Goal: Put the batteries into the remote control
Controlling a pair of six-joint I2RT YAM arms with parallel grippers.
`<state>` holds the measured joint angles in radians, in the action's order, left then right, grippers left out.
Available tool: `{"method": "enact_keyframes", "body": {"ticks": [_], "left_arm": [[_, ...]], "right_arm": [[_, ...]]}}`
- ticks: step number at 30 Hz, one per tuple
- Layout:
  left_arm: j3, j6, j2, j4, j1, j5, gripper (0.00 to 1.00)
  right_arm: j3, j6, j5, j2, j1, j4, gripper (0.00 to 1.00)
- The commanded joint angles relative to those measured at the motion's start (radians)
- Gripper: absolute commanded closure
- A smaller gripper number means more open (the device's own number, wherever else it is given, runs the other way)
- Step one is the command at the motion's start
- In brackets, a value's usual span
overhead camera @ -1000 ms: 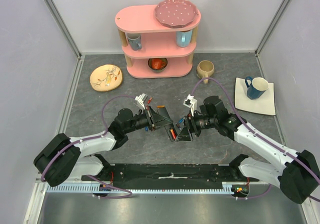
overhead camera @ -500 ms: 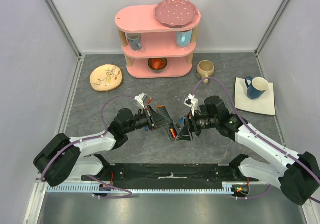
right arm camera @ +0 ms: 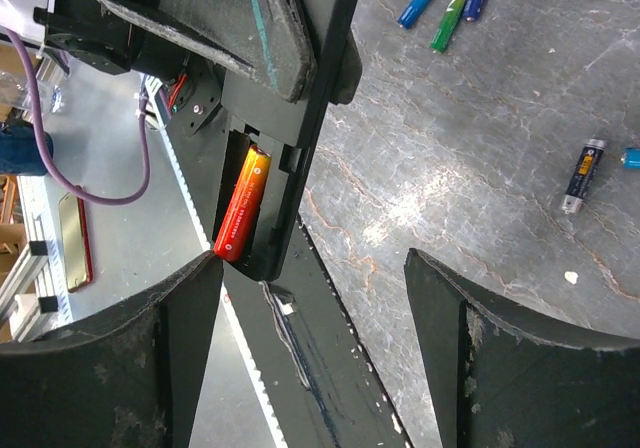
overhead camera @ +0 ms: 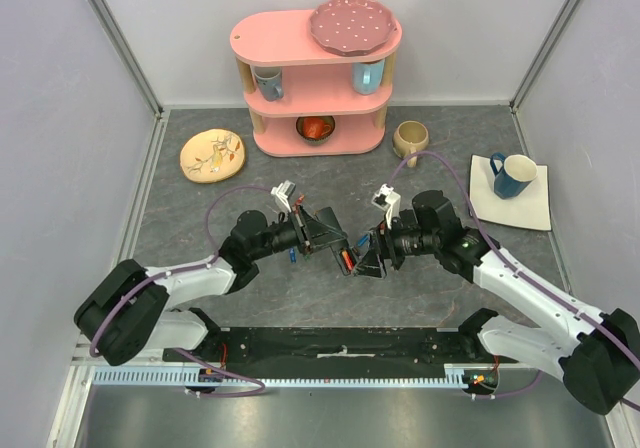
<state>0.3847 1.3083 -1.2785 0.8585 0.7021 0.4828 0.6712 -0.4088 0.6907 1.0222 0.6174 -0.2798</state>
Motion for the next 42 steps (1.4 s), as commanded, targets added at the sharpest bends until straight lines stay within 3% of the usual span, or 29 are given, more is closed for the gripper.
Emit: {"method": "enact_keyframes", "body": {"ticks": [1,35,42], "left_arm": [[0.059,0.039,-0.025,0.065,-0.006,0.060,0.98],[0.089,0.013,-0.120,0.065,-0.088,0.105,0.98],[0.095,-0.027,-0.111,0.016,-0.090,0.108,0.98]], "right_arm": [[0.044,0.004,-0.054,-0.024,-0.008,0.021,0.19],[0.135,0.002,-0.168,-0.076,-0.016,-0.032,0.18],[0.251,0.079,-0.276,-0.070,0.001,-0.165,0.26]]}}
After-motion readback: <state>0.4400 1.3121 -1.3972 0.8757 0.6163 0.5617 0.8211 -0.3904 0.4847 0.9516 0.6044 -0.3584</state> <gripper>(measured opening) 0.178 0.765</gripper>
